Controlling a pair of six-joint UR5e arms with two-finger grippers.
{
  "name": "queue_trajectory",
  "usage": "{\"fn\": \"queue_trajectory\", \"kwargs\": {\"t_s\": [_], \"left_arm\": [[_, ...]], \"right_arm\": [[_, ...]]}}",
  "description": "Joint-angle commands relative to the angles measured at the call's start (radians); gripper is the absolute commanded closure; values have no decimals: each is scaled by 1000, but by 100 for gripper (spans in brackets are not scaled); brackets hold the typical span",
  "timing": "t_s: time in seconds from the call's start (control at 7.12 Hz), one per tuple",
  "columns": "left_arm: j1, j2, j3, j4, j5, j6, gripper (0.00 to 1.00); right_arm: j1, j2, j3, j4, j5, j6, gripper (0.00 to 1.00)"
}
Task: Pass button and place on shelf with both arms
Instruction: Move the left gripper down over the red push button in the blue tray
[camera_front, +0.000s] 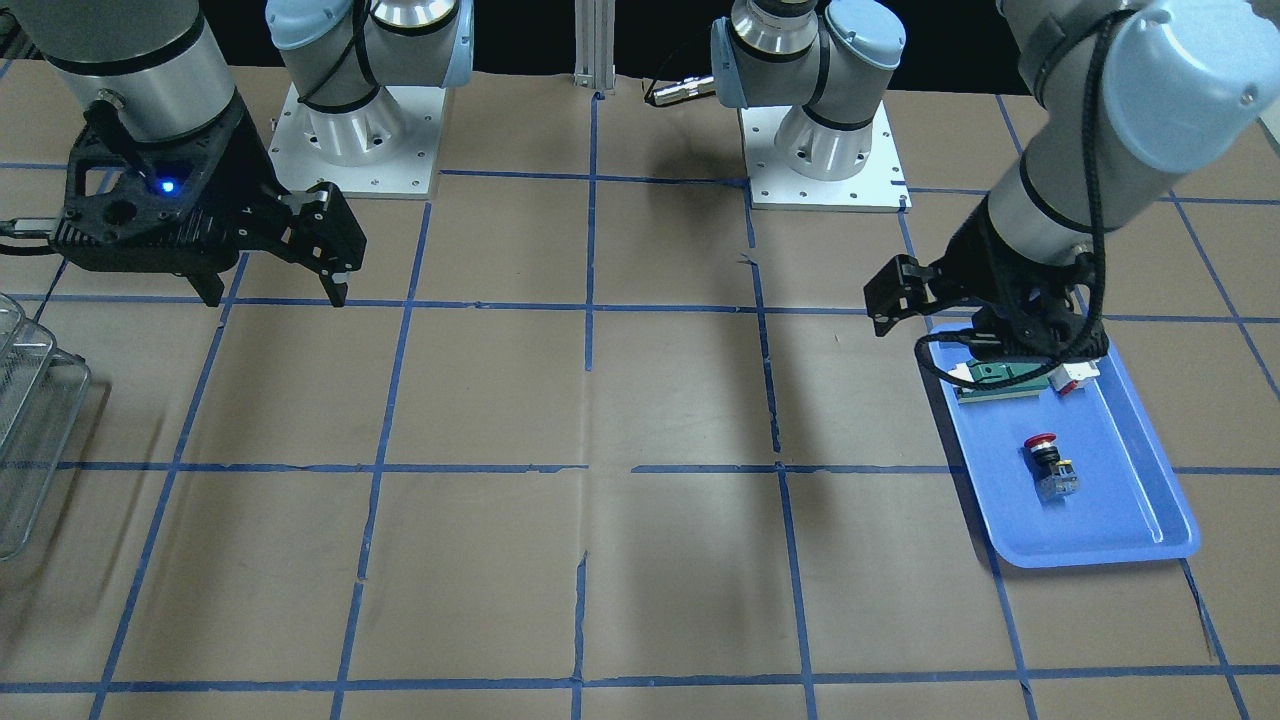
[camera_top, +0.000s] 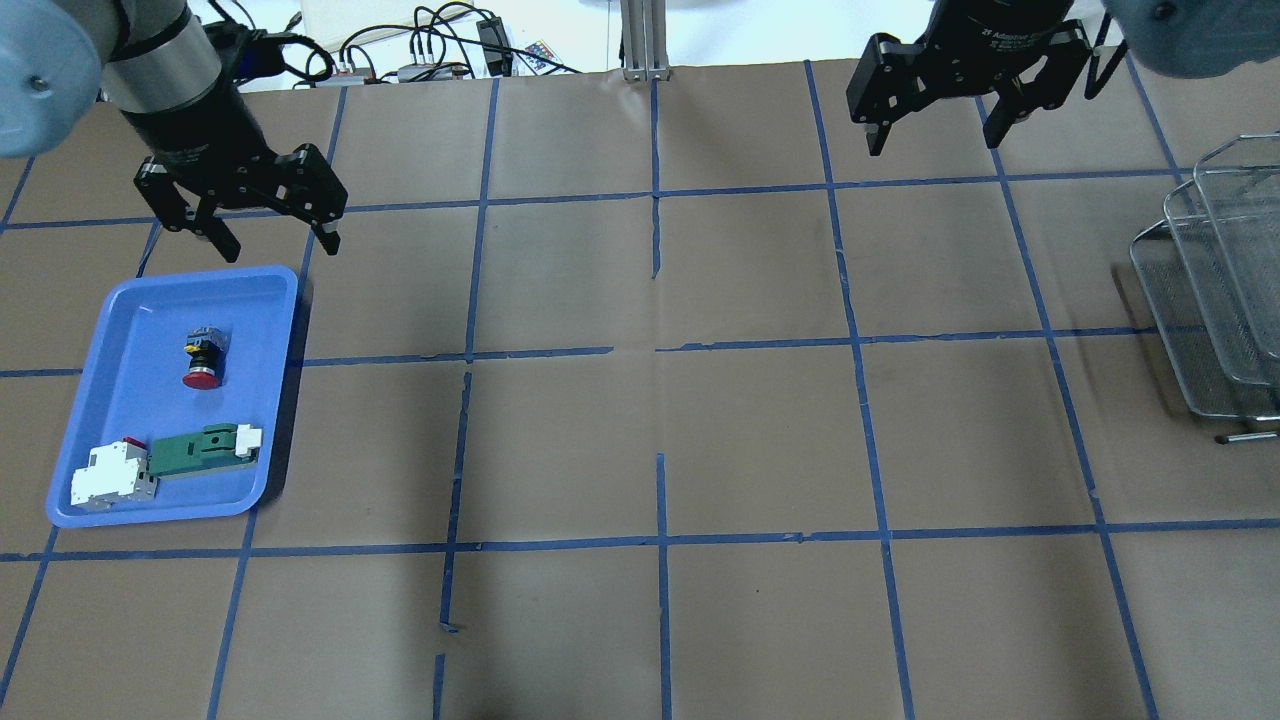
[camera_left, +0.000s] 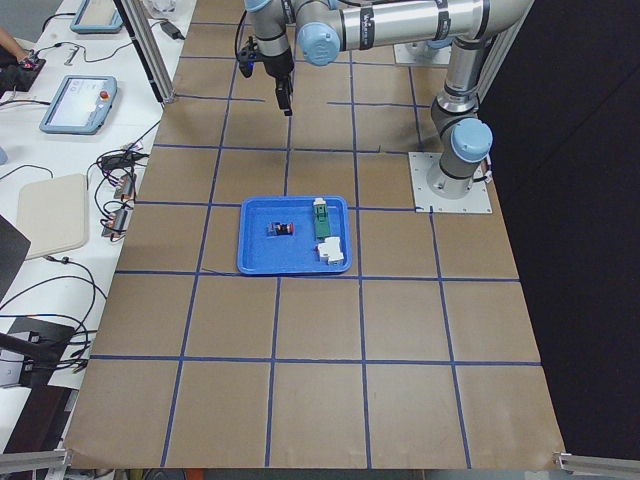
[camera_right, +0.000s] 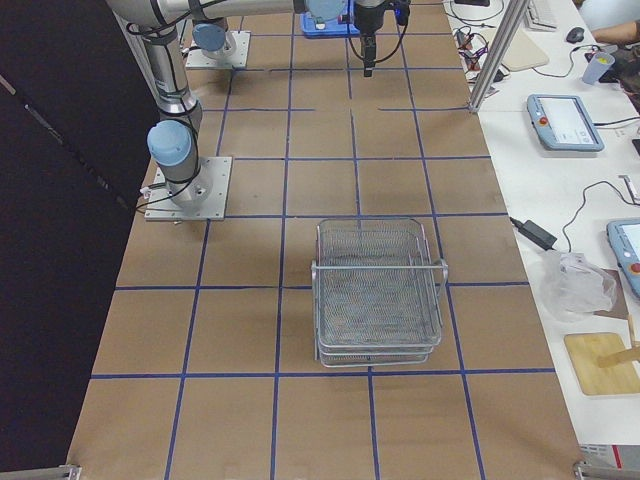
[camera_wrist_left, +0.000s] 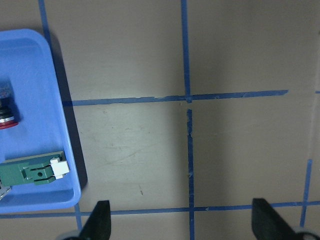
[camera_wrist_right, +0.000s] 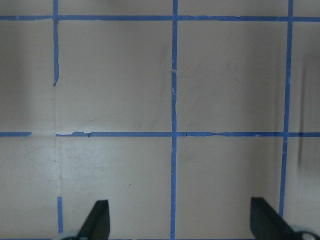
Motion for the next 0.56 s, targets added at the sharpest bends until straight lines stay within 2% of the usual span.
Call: {"fn": "queue_trajectory", "kwargs": {"t_s": [0.0,0.28,0.42], "left_arm": [[99,-29,-140,159,4,72,0],[205,-57,-278,384,10,184,1],[271,-81,-312,452,7,248,2]], "right_arm": [[5,1,1,0,0,4,0],[5,1,1,0,-2,-2,0],[5,2,2,0,0,-3,0]]}}
